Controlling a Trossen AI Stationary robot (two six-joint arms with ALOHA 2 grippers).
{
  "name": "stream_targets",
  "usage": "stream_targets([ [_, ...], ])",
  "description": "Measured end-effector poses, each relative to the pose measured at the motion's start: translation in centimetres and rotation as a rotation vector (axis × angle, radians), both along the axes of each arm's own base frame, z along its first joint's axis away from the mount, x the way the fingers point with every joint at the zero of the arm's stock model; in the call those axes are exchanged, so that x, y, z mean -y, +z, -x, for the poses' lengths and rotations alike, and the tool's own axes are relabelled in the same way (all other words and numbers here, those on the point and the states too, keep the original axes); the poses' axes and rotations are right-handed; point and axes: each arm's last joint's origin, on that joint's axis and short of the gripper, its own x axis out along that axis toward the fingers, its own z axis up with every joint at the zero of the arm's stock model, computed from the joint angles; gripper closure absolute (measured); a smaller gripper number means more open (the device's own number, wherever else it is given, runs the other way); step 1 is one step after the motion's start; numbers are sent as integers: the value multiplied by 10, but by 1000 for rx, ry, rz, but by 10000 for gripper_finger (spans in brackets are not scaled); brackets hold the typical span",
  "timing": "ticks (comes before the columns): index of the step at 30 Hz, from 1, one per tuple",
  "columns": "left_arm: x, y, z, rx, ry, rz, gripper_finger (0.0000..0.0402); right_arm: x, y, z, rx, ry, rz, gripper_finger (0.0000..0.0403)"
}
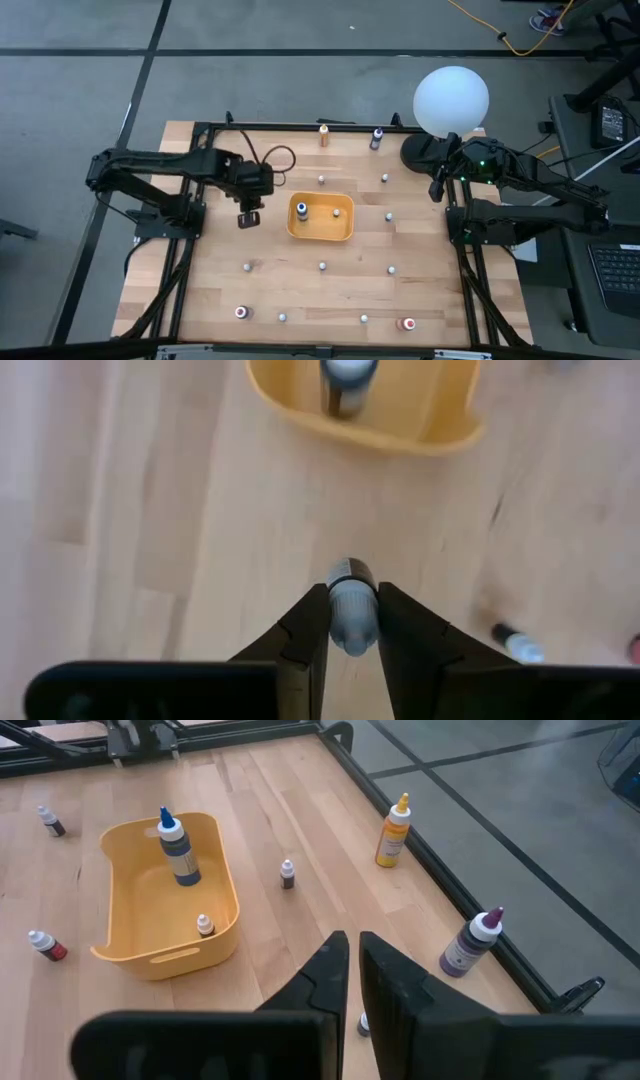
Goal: Pick & Place food coloring
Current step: Put the black food coloring bottle into the yellow bin
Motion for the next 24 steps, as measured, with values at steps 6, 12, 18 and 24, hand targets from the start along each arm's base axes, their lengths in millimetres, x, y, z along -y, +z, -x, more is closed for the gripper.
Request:
stream_targets([
  [6,-1,33,-1,82,4,-21,335,0,0,0,0,-1,0,369],
  [12,-1,51,-4,142,4,-24,335,0,0,0,0,-1,0,369],
  [18,1,60,-29,154,-63,-36,336,0,0,0,-1,1,2,369],
  [24,0,65,-79,153,-126,-59,336,0,0,0,-18,24,39,369],
])
